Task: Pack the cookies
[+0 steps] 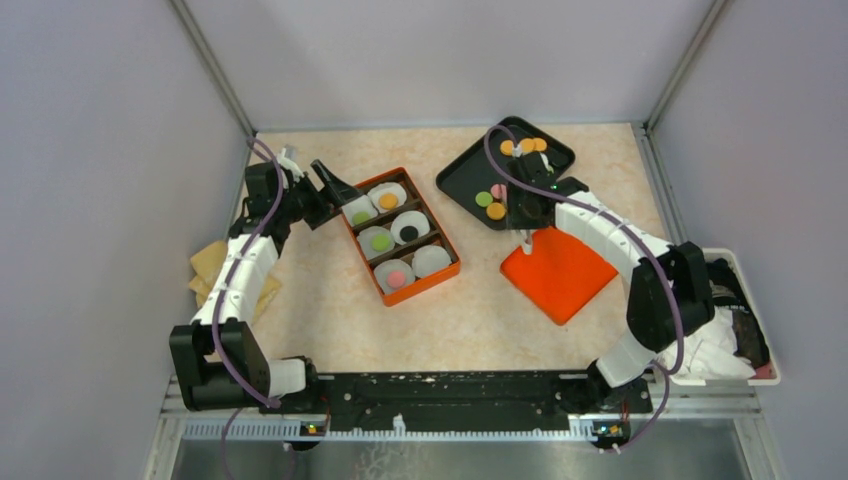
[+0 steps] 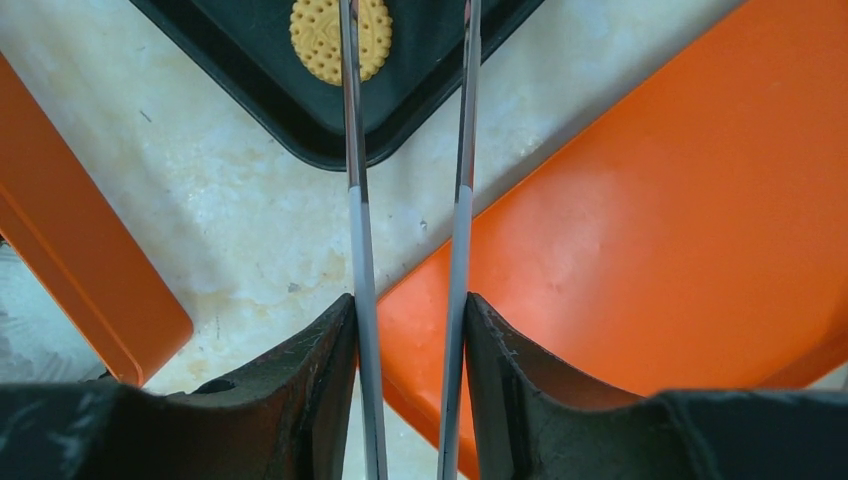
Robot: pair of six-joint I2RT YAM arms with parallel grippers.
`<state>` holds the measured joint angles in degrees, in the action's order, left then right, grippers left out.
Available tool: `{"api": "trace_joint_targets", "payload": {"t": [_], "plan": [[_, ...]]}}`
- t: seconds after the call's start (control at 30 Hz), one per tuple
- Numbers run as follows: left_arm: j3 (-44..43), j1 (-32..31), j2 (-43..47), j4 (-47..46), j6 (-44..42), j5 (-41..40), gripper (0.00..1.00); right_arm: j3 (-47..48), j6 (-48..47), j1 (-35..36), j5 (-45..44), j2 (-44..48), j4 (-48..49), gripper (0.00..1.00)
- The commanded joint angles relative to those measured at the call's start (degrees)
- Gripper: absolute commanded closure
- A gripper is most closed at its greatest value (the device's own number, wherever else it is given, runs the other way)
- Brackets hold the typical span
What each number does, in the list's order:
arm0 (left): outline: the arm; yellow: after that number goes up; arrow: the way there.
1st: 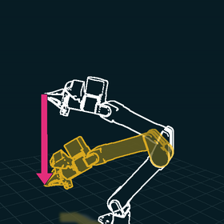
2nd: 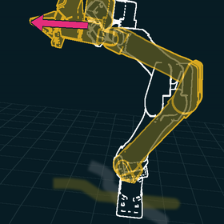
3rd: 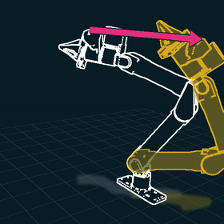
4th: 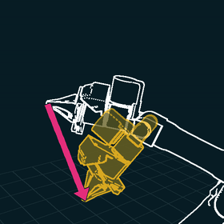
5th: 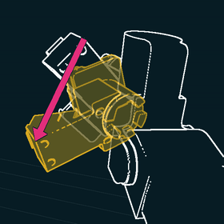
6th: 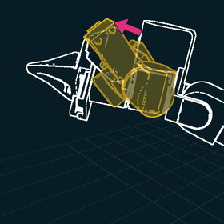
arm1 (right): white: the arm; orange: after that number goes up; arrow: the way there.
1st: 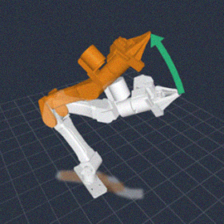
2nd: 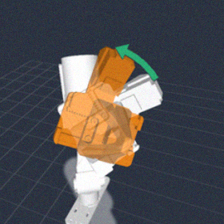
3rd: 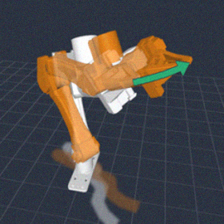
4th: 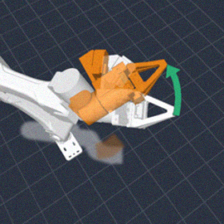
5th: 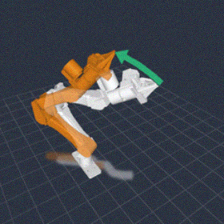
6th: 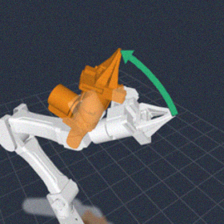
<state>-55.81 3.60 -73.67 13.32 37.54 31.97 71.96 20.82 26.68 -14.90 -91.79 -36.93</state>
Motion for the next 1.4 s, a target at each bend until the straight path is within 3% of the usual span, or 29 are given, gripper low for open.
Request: {"api": "trace_joint_targets", "payload": {"t": [0.0, 0.17, 0.4, 0.57, 0.73, 0.93, 1.13, 1.37], "plan": [[-1.4, -0.1, -0.3, -1.5, -0.6, 0.7, 0.09, 0.6, 0.2, -1.2, 4.7, -1.1, 3.1, 0.62], [-1.4, 0.0, -0.5, -1.3, -0.8, 0.7, 0.09, 1.7, 0.5, -1.3, 5.7, -0.4, 2.8, 0.83], [-1.6, 0.0, -0.7, -1.5, -0.4, 0.9, 0.09, 3.9, 0.3, -1.2, 5.2, 4.0, 3.0, 0.92], [-1.6, 0.0, -0.6, -1.5, -0.3, 0.8, 0.09, 4.9, -0.5, -1.2, 4.9, 6.2, 1.6, 0.91], [-1.3, -0.1, -1.0, -1.7, 0.0, 1.2, 0.09, 5.5, -1.5, -1.2, 4.2, 4.4, 0.1, 0.80], [-1.2, 0.0, -0.8, -1.6, -0.3, 1.6, 0.09, 6.3, -1.1, -1.2, 4.6, 1.9, -1.0, 0.78], [-1.2, 0.0, -0.8, -1.4, -0.4, 1.8, 0.09, 6.3, -1.2, -1.2, -0.1, 0.9, -3.1, 0.65], [-0.9, 0.0, -1.0, -1.7, -0.2, 2.2, 0.09, 6.5, -1.1, -1.3, -1.2, 0.1, -3.7, 0.65]]}}
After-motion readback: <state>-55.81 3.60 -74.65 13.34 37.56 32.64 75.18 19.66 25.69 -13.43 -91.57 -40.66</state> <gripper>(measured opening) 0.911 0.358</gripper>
